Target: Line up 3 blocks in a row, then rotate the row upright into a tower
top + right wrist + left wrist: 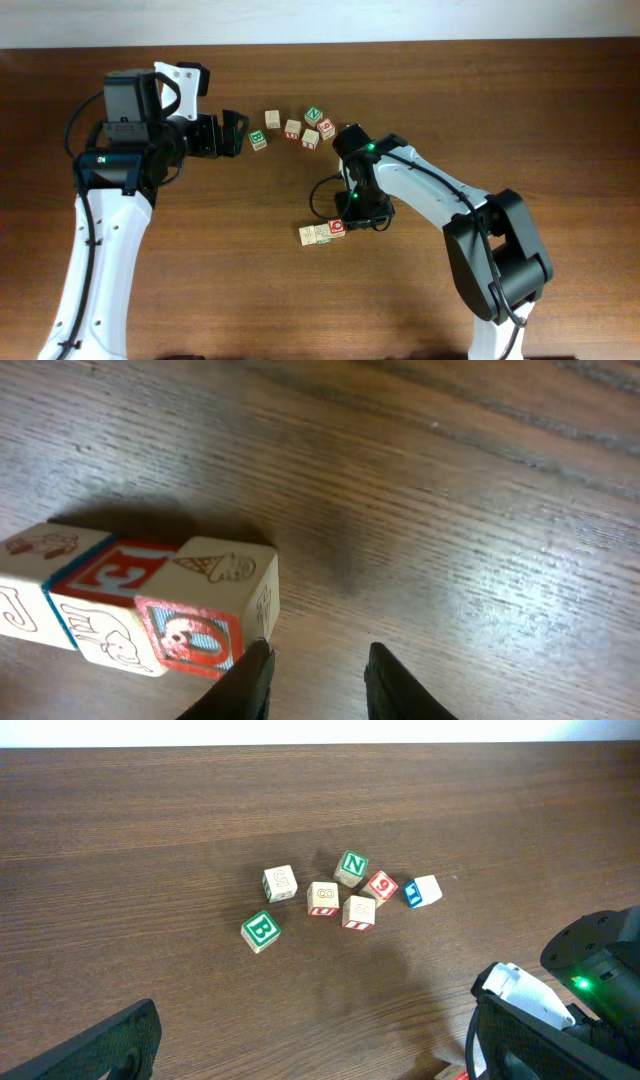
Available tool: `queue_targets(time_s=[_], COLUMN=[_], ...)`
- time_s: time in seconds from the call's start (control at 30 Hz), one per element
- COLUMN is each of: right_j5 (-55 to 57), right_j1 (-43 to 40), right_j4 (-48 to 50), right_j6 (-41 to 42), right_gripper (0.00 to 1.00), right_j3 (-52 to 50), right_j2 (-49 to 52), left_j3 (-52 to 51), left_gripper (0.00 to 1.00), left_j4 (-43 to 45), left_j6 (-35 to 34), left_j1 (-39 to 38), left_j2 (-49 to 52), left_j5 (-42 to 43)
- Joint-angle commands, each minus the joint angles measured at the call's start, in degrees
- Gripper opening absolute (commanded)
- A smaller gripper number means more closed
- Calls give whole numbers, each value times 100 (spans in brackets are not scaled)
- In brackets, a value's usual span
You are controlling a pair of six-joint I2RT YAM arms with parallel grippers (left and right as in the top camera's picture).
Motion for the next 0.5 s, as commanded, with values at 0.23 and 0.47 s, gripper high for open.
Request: queue_targets(time_s=[0.23, 0.47], right_j5=[-166, 39], right_j1=[955, 1394], right_j4=[-713, -240], right_j6=[894, 1445], right_gripper=[33, 38], right_j3=[568, 175], right_j2=[-431, -415], left_j3=[109, 109], left_gripper=[99, 99], left_j4=[28, 31], left_j6=[48, 48], left_j1=[33, 33], left_j2=[-2, -2], left_j5=[55, 55])
